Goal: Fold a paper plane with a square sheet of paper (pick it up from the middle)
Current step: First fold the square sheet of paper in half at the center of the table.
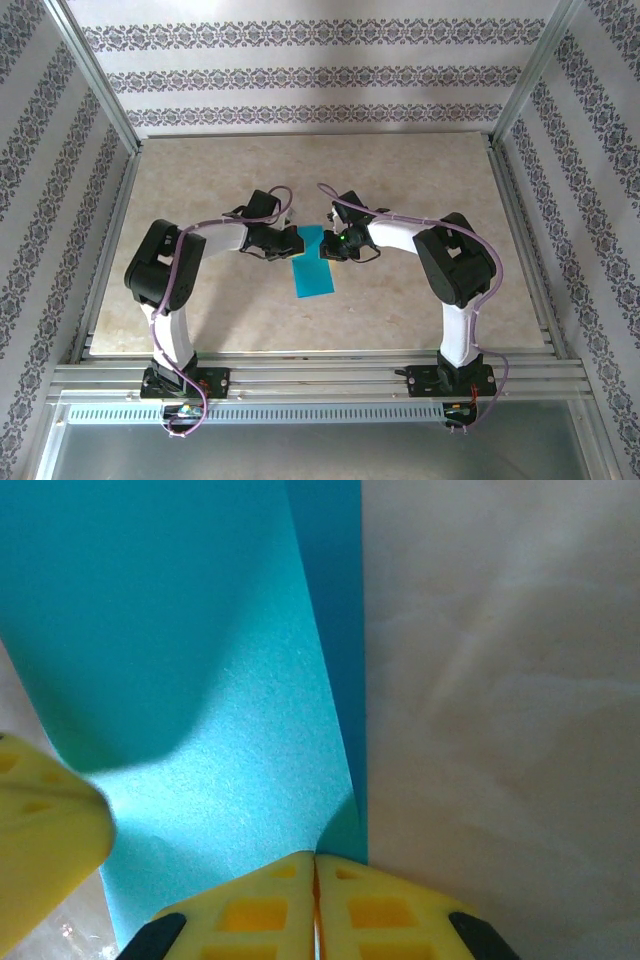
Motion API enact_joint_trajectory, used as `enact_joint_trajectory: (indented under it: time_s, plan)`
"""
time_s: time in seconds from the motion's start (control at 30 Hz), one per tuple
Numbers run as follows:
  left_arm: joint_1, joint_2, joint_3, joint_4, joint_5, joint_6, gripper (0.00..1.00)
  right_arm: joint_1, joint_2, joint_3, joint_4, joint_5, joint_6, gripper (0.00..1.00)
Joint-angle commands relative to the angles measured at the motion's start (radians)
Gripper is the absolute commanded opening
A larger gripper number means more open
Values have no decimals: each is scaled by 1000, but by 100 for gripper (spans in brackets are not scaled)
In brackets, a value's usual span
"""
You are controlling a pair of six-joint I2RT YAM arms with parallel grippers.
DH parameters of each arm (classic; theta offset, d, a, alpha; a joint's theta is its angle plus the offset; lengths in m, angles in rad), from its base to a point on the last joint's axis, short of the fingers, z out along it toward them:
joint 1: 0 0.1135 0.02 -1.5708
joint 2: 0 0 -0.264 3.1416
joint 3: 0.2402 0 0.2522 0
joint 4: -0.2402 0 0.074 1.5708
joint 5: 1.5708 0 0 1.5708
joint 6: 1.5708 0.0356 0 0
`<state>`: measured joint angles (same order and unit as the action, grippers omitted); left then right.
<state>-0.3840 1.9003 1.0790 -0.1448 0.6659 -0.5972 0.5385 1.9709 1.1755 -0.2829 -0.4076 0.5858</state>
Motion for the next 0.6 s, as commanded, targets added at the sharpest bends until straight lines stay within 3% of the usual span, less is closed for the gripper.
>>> enact_joint_trajectory:
  time_s: [0.0,0.33,0.57]
  plan:
    - [9,15,40,-15,-18,42,0,-15,81,-41,-188,128,-23,10]
    - [54,58,41,-129,-151,86,1,-28,88,-54,-205,149,-22,10]
    - [141,46,28,-145,-162,109,0,-32,89,-57,-211,155,-27,10]
